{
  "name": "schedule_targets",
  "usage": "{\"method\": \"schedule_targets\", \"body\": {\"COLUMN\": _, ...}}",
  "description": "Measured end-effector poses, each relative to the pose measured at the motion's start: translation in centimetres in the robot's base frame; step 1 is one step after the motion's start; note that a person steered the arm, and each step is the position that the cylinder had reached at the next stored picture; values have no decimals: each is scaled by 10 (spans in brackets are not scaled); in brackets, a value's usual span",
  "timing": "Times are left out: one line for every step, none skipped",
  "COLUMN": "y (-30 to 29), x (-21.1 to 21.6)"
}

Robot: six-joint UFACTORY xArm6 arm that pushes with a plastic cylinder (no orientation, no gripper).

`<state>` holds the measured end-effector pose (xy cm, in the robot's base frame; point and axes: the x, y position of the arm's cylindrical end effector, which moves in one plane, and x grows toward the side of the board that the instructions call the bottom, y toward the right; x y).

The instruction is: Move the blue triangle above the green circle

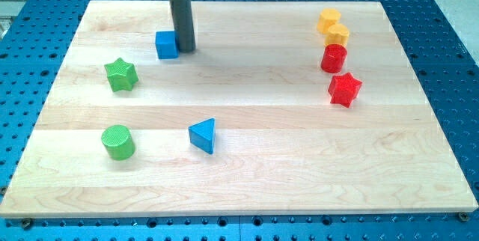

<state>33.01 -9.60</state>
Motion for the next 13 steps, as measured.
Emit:
{"method": "schedule_targets", "body": {"y": -29, "x": 15}}
{"method": "schedule_targets", "body": {"y": -52, "x": 19}}
{"method": "schedule_targets", "body": {"y": 36, "x": 27}}
{"method": "schedule_targets", "body": {"y": 106, "x": 112}}
{"method": "schedule_targets", "body": {"y": 123, "x": 204}}
{"method": "schedule_targets", "body": {"y": 56, "x": 216}}
{"method": "schedule_targets", "body": {"y": 4, "x": 205}}
{"method": "schedule_targets", "body": {"y": 24, "x": 195}}
{"method": "schedule_targets", "body": {"y": 49, "x": 166}}
{"method": "schedule_targets", "body": {"y": 1, "x": 160}}
{"method": "schedule_targets", "body": {"y": -36, "x": 160}}
{"method": "schedule_targets", "body": {"y": -27, "x": 189}}
{"method": "schedule_targets", "body": {"y": -64, "x": 190}}
